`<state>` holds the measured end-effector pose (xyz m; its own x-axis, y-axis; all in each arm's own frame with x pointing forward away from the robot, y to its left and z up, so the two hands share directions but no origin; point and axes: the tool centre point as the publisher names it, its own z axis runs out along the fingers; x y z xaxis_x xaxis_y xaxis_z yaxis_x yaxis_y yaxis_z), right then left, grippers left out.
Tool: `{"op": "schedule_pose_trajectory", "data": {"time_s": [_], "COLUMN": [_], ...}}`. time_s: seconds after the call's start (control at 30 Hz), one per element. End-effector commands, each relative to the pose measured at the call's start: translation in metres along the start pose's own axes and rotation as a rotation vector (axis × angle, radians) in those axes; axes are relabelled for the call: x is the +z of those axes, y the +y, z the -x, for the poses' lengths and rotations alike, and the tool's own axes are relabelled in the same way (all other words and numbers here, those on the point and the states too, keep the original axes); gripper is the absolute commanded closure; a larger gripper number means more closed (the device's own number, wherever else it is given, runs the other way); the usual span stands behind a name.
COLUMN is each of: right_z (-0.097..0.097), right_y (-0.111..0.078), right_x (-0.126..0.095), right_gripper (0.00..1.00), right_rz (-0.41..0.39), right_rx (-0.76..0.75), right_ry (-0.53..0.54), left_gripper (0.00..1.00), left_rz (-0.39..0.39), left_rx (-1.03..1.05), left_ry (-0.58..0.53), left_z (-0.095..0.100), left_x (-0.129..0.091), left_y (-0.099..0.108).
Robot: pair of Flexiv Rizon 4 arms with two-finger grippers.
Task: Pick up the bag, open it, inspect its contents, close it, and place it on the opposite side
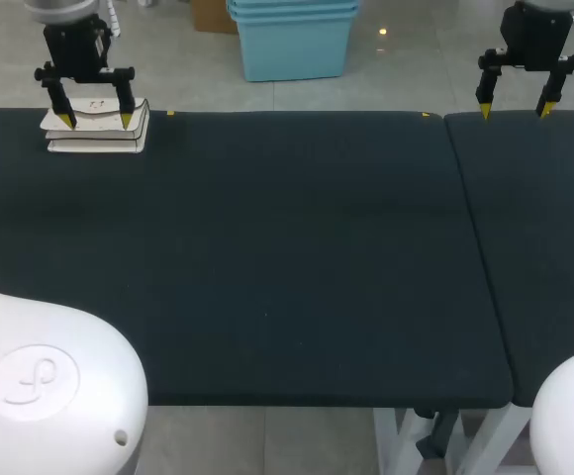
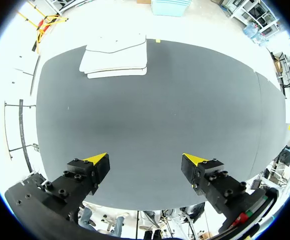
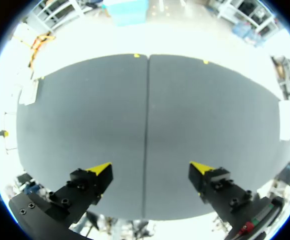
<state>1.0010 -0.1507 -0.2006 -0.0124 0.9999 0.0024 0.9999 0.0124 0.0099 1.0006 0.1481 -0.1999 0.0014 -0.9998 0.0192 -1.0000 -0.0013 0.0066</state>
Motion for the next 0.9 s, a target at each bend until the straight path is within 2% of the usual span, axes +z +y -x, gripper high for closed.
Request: {"op": "schedule_pose_trajectory", "data": {"time_s": [0.03,0.2,0.37,0.5,0.7,0.9], "right_z": [-0.006,-0.017,-0.033,-0.044,-0.055,-0.067], "right_y": [-0.003,-0.01,-0.022,-0.033,-0.042,-0.047], "right_x": [-0.003,0.004,0.013,0.019,0.032,0.042], "right_gripper": [0.0,0.0,0.0,0.0,0.0,0.0], "right_rz": [0.069,0.139,0.221,0.3,0.409,0.506], "right_rx": [-0.059,-0.212,-0.44,-0.613,-0.761,-0.856], "right_ry": [-0.027,0.034,0.111,0.118,0.17,0.202], "left_gripper": [0.0,0.0,0.0,0.0,0.0,0.0], "left_rz": [0.016,0.031,0.039,0.047,0.045,0.034], "left_rx": [0.008,0.026,0.091,0.112,0.115,0.109], "left_ry": [0.076,0.196,0.36,0.455,0.52,0.563], "left_z": [0.015,0.034,0.061,0.085,0.114,0.133], "left_x": [0.002,0.002,0.003,0.004,0.006,0.014], "left_y": [-0.003,0.0,-0.002,-0.007,-0.014,-0.02]}}
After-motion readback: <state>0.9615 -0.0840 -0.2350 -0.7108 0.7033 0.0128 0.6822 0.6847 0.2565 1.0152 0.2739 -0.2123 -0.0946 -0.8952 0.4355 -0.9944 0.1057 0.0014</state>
